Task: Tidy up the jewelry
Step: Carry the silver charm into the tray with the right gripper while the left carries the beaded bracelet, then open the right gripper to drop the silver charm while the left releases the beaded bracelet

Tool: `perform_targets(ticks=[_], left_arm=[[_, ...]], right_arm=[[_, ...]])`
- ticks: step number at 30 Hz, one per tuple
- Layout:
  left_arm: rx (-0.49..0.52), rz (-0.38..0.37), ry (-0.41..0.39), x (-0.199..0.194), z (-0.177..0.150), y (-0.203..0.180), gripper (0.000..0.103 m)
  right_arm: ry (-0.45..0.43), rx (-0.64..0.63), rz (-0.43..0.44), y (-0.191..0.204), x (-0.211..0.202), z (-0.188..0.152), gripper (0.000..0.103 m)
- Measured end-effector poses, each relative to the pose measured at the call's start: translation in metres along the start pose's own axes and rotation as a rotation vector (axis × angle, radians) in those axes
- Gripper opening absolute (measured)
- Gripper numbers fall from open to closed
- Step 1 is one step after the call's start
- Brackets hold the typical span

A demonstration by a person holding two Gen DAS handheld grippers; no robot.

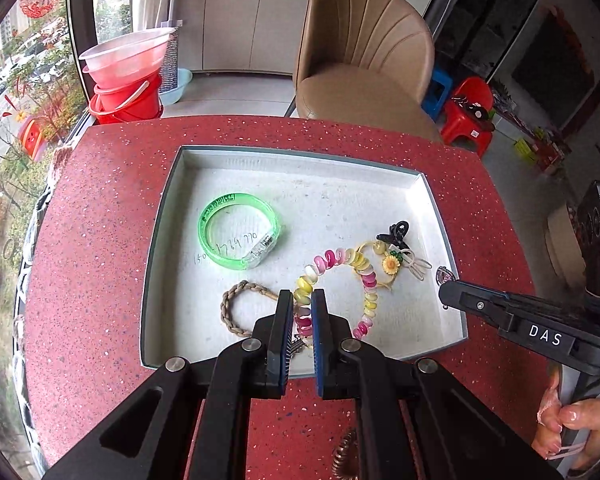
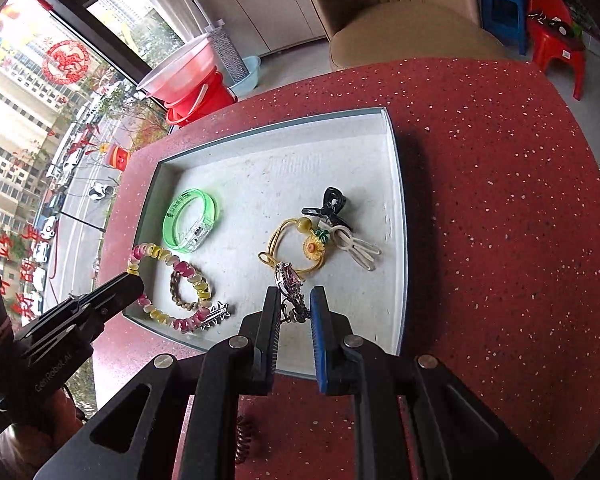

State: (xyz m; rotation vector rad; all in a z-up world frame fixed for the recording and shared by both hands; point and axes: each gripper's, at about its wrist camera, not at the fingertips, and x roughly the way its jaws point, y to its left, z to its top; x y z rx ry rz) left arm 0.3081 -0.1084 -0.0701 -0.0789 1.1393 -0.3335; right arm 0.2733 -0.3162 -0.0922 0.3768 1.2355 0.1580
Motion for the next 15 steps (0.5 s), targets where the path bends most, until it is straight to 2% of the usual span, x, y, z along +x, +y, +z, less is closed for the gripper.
perform_targets(ticks=[9,15], left_arm=[[0.007,0.040,0.062,0.046,0.016,-0.007,0.027],[0.061,0.095,0.081,0.063,0.017,-0.013,0.027]], right_arm=[[0.039,0.009,-0.010,-0.014,0.028,0.007,0.016],[0.051,0.003,-0.015,-0.018,0.036,0.011,0.016]])
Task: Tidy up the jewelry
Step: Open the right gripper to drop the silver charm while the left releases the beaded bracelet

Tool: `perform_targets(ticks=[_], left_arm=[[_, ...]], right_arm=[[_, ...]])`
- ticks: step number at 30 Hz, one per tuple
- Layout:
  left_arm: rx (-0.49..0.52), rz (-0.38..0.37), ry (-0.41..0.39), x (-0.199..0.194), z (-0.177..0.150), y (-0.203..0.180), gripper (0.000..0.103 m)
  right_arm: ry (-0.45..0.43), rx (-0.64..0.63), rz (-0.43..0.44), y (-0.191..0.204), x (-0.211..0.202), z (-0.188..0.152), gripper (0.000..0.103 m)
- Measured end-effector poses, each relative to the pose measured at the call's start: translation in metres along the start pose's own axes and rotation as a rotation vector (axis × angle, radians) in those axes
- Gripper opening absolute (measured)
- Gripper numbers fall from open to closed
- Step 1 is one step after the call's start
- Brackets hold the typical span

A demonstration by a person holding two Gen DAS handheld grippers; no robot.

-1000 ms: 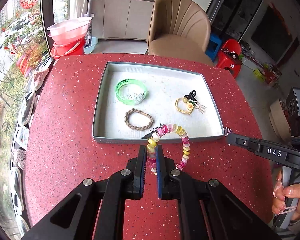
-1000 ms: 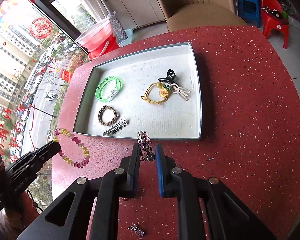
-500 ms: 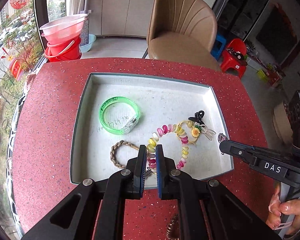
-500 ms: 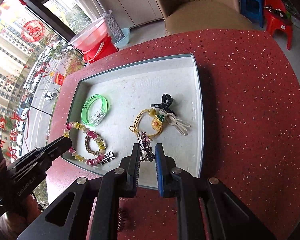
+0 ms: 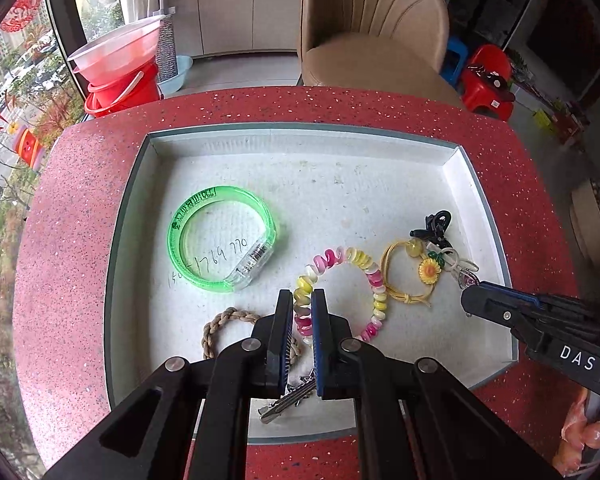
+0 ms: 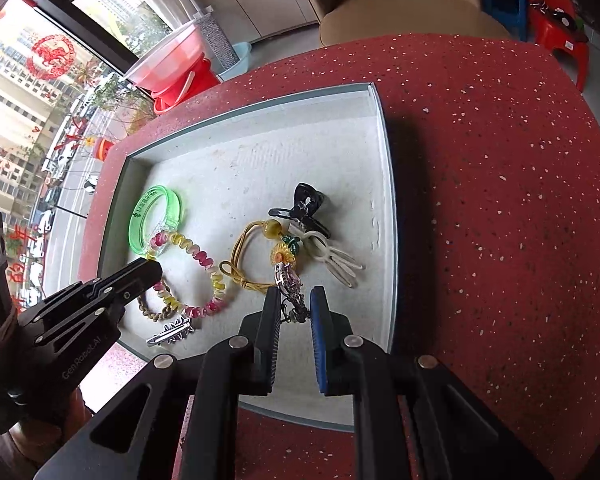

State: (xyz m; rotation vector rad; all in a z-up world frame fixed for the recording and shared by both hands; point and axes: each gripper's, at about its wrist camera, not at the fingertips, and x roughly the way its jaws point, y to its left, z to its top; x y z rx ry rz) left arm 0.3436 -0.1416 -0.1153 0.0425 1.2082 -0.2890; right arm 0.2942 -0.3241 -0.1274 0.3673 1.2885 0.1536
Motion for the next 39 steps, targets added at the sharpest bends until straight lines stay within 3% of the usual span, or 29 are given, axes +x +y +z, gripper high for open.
perform_targets(ticks=[14,17,18,19,24,39], left_arm=[[0.070,0.126,0.029,0.025,-0.003,-0.012,0.028],[0.086,0.145,0.028,0.026,-0.003,-0.015,0.028],[0.088,0.149,0.028,0.025,-0.003,-0.016,0.028],[0.090,0.151,0.028,0.025,-0.003,-0.016,0.028],[0.081,0.140,0.025,0.020,-0.002,-0.018,0.028],[0.084,0.119,-0.027,0.005,-0.003,-0.015,0.028]], right_arm=[[0.036,-0.007,-0.012,-0.009,0.014,-0.002,0.018],[0.041,-0.003,0.012,-0.007,0.015,0.000,0.033],[0.038,-0.005,0.015,-0.006,0.013,0.000,0.047],[0.032,-0.004,0.020,-0.005,0.011,0.000,0.054],[-0.040,0.036,0.102,-0.005,-0.009,-0.002,0.054],[-0.087,0.101,0.123,-0.009,-0.043,-0.021,0.054]])
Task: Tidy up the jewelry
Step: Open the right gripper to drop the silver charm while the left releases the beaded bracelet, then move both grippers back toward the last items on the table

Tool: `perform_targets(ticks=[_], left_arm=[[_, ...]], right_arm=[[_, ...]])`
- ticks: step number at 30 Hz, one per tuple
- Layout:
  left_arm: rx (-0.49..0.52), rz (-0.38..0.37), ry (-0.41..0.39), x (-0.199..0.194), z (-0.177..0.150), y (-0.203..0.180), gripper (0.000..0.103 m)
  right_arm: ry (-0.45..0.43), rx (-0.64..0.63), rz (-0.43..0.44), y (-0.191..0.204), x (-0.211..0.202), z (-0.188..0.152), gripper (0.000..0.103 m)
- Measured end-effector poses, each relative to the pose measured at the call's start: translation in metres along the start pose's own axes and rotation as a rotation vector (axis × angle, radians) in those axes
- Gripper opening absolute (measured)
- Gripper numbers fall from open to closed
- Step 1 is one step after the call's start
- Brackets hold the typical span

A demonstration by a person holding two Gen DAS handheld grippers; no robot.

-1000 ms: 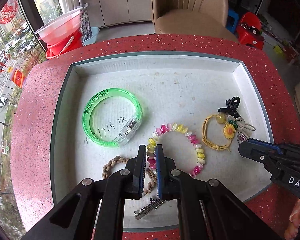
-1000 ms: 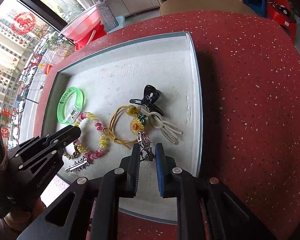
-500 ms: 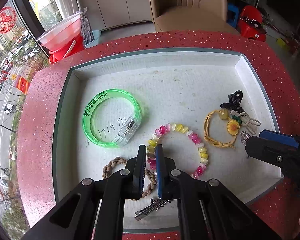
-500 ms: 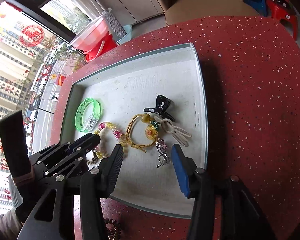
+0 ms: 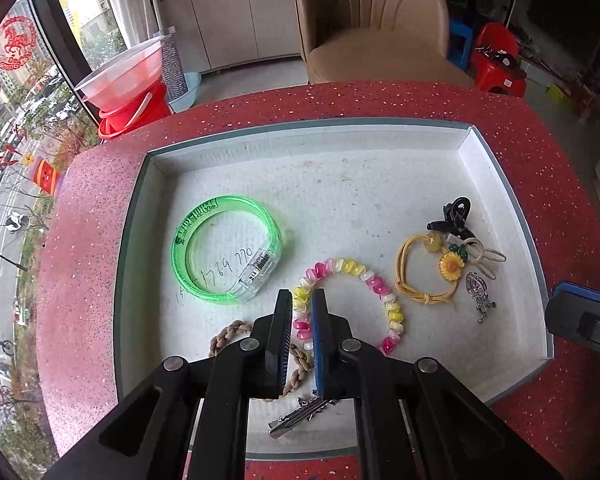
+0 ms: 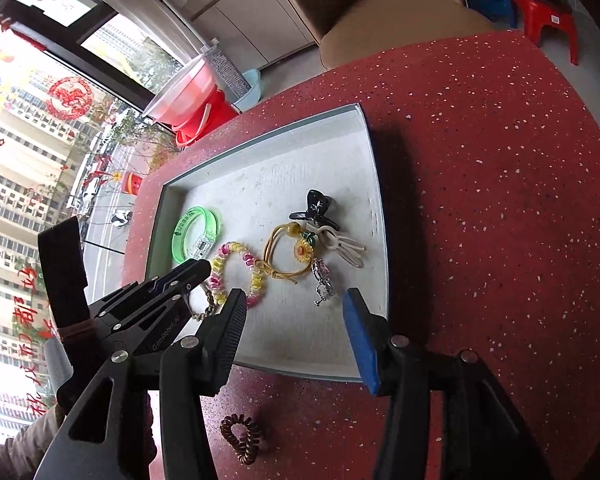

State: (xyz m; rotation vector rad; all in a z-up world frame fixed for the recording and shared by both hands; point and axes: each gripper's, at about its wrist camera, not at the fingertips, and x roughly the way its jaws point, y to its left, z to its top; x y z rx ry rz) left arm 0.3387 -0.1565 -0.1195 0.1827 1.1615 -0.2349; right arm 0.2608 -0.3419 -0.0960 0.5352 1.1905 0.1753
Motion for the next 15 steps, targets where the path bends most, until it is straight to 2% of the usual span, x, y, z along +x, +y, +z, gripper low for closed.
perform_targets(ticks=[2,3,4,6,9,15], left_arm=[[-0.004,-0.005,-0.013,-0.005,0.001,0.001,0.029],[-0.009,-0.008,-0.017,-0.008,0.001,0.001,0.060],[-0.017,-0.006,-0.018,-0.010,0.001,0.003,0.103],[-0.032,-0.004,-0.060,-0.019,0.000,0.005,0.103],[-0.040,-0.010,-0.066,-0.024,-0.001,0.010,0.103],[-0.061,0.017,-0.078,-0.035,-0.014,0.019,0.103]], right_arm=[[0.001,0.004,0.002,0.000,-0.002,-0.003,0.054],[0.001,0.005,0.002,0.000,-0.004,-0.005,0.054],[0.002,0.005,0.002,0.000,-0.005,-0.006,0.054],[0.003,0.002,0.001,0.001,-0.007,-0.009,0.055],[0.001,-0.007,0.001,0.004,-0.011,-0.014,0.060],[-0.010,-0.034,0.012,0.011,-0.021,-0.027,0.083]])
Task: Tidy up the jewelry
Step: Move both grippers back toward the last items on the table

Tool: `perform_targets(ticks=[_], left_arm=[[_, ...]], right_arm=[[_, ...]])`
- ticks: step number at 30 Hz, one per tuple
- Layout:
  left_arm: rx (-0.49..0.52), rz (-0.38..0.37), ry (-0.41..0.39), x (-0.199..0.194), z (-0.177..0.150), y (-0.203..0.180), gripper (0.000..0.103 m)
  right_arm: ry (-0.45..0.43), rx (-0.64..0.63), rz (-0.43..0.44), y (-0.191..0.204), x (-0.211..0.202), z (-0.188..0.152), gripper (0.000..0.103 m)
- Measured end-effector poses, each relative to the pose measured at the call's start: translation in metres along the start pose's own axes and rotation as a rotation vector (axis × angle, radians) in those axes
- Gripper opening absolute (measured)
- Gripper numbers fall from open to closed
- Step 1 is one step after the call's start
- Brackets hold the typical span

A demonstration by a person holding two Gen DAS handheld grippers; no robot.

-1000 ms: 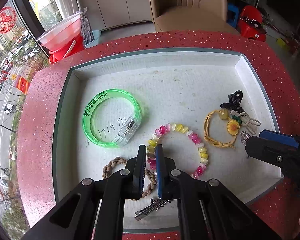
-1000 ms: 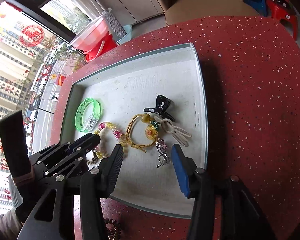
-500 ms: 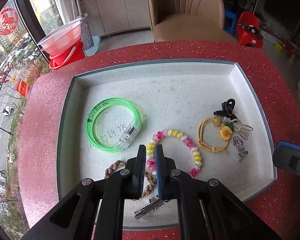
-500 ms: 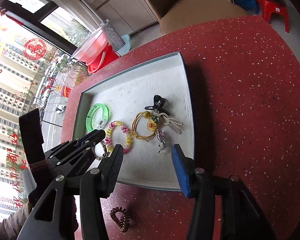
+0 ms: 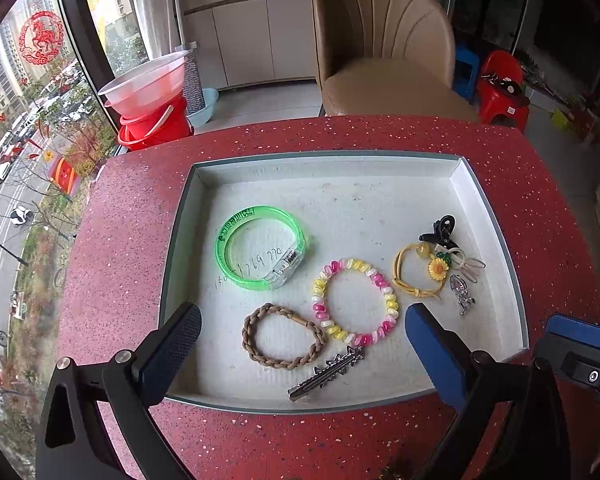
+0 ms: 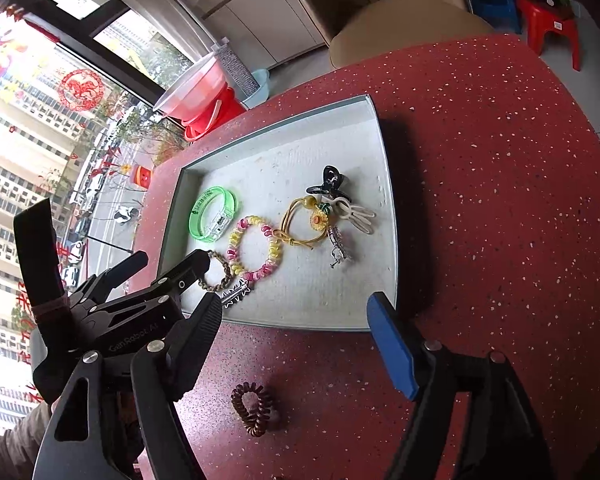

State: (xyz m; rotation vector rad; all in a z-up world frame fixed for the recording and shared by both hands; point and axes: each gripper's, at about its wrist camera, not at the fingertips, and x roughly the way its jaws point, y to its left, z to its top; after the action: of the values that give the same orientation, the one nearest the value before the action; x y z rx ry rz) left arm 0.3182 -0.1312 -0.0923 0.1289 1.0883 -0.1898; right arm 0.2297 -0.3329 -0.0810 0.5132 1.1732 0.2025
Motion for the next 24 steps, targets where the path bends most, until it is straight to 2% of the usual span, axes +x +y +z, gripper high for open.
perform_targets(ticks=[2,6,14,24], left_arm=[[-0.006,0.036,0.008,-0.003,-0.006,0.003,0.103],[-0.020,0.088,0.007,-0.013,-0.022,0.008,0.103],[-0.025,0.069,0.050,-0.026,-0.053,0.022,0.103],[-0.004,0.047,0.087,-0.040,-0.091,0.025,0.103]], right_arm=[[-0.016,-0.015,-0.017,0.003,-0.004,-0.005,0.085],[-0.059,-0.033,-0.044,0.009,-0.013,-0.018,0.103],[-0.113,-0.055,-0.062,0.020,-0.024,-0.038,0.103],[-0.040,-0.064,-0.082,0.031,-0.026,-0.067,0.103]])
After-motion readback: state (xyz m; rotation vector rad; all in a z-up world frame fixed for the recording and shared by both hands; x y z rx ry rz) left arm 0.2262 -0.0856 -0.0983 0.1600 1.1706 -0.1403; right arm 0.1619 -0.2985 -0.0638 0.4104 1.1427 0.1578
